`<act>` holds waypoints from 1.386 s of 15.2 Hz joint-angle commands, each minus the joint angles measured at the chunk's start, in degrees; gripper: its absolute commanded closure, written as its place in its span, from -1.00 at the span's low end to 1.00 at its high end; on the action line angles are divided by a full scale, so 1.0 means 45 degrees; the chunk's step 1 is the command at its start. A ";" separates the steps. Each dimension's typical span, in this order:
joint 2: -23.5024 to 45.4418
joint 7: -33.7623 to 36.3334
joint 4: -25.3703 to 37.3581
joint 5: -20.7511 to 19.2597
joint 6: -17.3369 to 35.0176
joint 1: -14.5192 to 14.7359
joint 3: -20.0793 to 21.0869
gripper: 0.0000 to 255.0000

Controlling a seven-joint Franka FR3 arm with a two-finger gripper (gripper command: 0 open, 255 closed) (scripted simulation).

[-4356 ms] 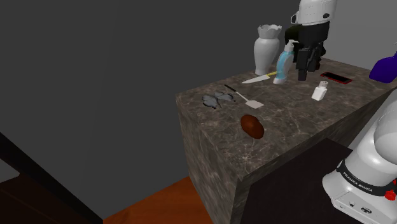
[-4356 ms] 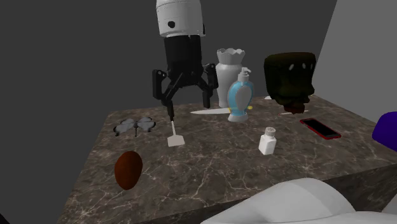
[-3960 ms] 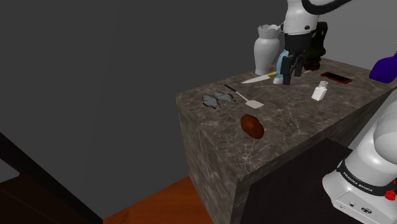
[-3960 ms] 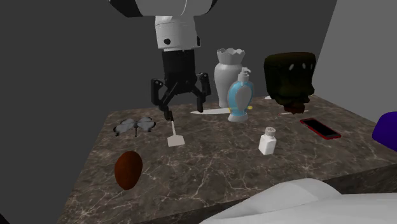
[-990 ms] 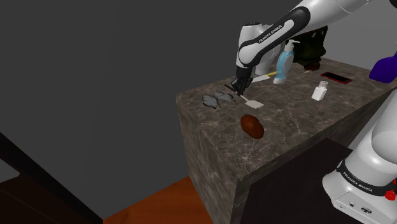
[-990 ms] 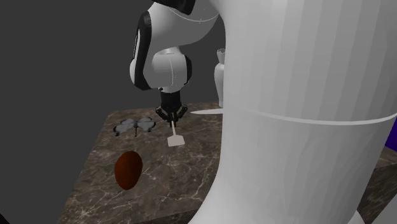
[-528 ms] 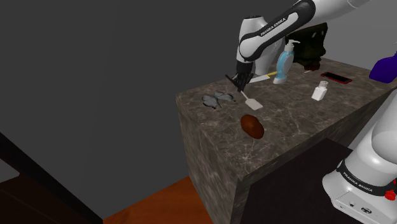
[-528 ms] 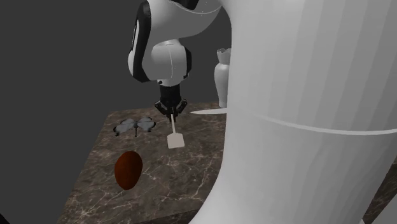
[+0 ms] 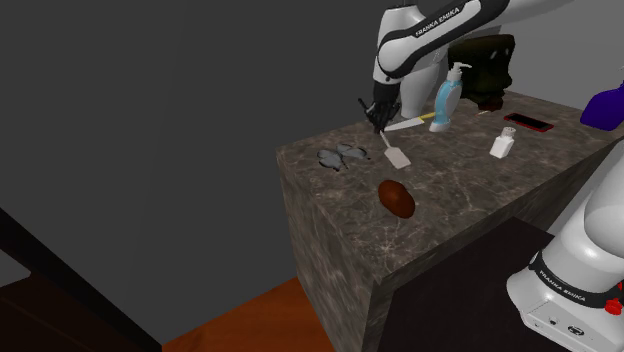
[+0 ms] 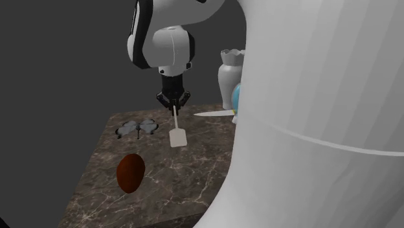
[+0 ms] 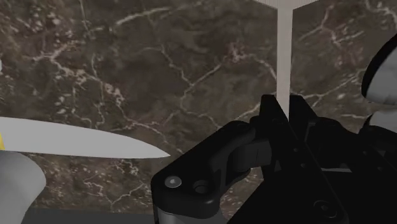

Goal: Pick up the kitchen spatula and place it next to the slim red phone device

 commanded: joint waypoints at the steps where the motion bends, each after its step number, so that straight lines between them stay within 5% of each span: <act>1: -0.0160 0.0015 0.0198 -0.0006 -0.0364 0.0008 0.0007 1.00; 21: -0.2471 -0.5717 -0.2165 -0.0288 -0.0266 -0.2668 -0.3237 1.00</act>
